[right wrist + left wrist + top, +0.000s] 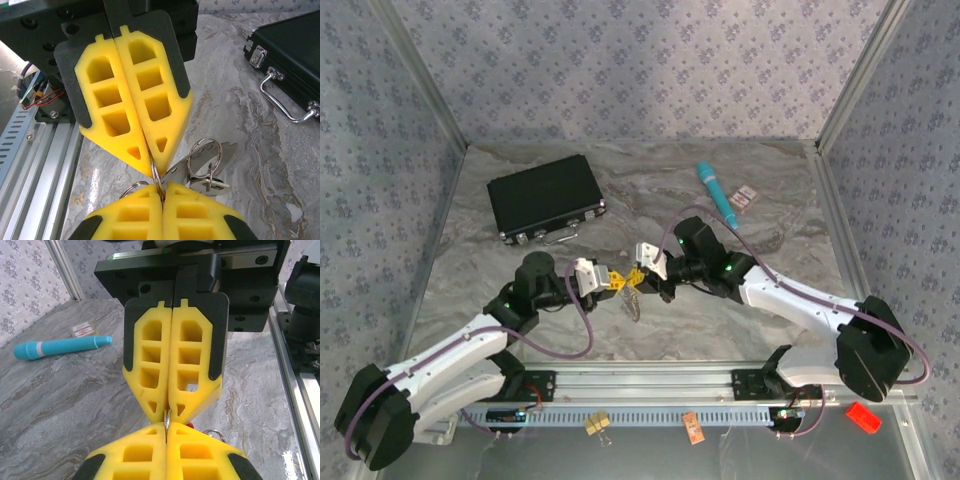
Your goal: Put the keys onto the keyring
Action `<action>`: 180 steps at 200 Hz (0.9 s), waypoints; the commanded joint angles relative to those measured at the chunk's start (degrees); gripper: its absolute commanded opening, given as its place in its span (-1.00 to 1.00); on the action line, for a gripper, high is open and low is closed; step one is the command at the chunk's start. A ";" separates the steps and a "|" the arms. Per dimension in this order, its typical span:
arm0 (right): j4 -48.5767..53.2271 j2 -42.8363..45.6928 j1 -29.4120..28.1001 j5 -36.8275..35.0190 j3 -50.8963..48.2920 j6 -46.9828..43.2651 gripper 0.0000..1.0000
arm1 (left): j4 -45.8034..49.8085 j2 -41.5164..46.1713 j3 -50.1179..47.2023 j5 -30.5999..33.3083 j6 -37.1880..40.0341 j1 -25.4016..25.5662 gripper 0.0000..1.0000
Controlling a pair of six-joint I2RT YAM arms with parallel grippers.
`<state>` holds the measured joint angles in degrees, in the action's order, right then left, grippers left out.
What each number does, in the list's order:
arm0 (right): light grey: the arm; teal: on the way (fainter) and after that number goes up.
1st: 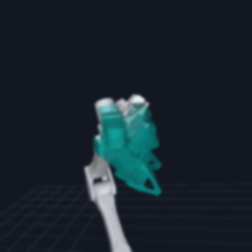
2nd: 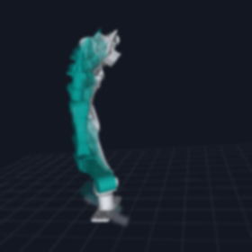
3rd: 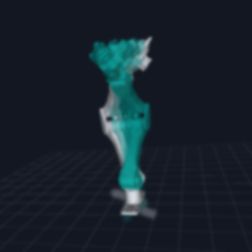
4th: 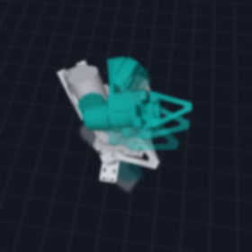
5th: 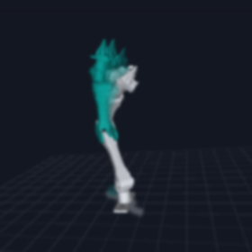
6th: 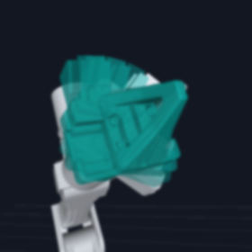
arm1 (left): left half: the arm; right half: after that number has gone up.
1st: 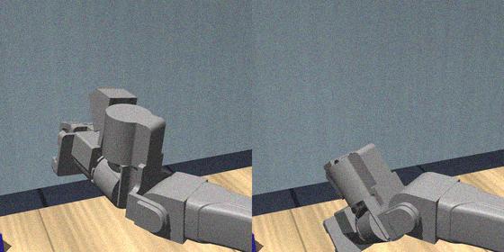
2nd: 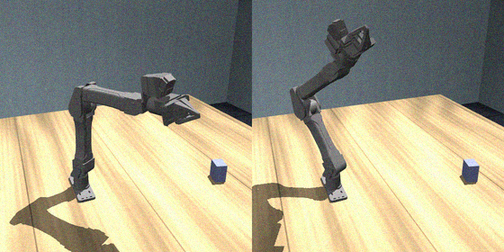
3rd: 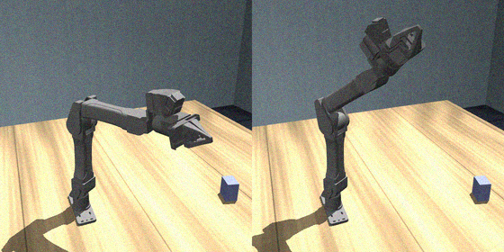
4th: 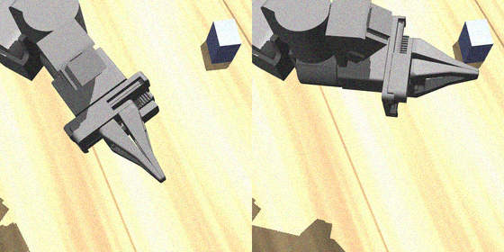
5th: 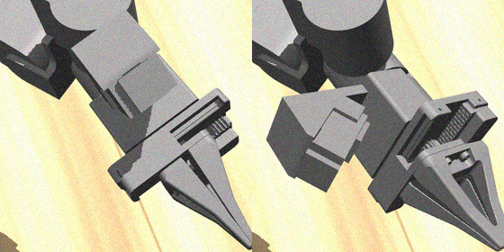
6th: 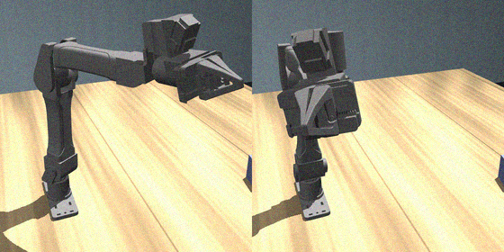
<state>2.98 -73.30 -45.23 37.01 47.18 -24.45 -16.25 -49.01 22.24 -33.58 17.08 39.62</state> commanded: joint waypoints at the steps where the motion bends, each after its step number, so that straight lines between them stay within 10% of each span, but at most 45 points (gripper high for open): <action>1: 6.25 0.25 -1.04 -2.50 4.11 -3.97 -1.00 | 2.68 1.55 1.17 1.47 2.61 0.16 -0.65; 119: 24.06 -6.13 -7.14 -17.77 16.51 -14.75 -1.00 | 7.62 -0.20 4.66 1.85 4.89 0.16 -0.52; 180: 20.67 -4.79 -7.26 -15.99 15.59 -12.39 -0.88 | 8.96 -1.11 5.20 0.62 5.77 0.12 -1.00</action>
<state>25.21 -79.09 -52.38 19.81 62.41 -38.20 -7.66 -50.04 25.56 -31.33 22.11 39.66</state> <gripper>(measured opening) 0.052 0.045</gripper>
